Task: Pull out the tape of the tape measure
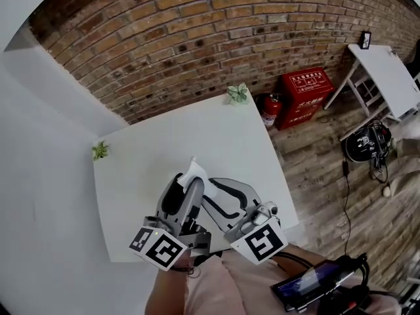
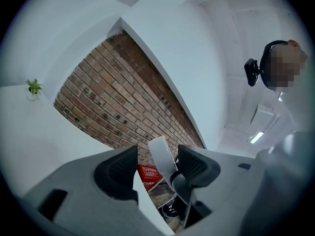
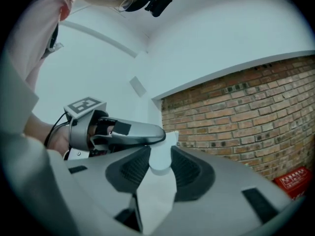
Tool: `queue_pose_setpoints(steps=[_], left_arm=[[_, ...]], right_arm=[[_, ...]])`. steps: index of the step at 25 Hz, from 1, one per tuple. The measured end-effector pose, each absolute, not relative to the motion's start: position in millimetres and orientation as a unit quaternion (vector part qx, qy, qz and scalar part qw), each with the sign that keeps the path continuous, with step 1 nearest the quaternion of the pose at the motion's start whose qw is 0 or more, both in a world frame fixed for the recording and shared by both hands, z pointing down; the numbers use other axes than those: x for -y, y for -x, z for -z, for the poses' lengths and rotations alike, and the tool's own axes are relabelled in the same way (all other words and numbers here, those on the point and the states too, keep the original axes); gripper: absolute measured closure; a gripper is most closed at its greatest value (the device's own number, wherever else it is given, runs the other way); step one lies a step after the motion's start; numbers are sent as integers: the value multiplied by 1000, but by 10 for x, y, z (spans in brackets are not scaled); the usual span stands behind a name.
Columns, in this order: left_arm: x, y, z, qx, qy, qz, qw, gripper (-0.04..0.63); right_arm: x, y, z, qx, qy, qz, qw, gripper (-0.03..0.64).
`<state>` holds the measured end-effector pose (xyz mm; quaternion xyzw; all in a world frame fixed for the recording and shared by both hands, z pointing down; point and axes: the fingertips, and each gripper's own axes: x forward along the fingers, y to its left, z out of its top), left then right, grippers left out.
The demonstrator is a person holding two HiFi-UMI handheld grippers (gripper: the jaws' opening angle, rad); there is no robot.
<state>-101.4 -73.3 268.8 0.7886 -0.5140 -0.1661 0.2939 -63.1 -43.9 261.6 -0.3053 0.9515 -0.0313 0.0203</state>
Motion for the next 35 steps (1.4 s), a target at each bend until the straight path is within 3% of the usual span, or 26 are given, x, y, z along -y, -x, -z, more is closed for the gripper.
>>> queue_pose_setpoints(steps=[5, 16, 23, 35], left_arm=[[735, 968, -2699, 509, -791, 167, 295, 404], [670, 785, -2616, 466, -816, 179, 291, 482], [625, 935, -2480, 449, -844, 164, 245, 491], [372, 1003, -2447, 398, -907, 65, 120, 494]], right_arm=[[412, 604, -2635, -954, 298, 25, 15, 477], [360, 535, -2718, -962, 273, 8, -14, 472], [296, 587, -2686, -974, 224, 34, -9, 422], [191, 477, -2629, -983, 110, 146, -27, 422]])
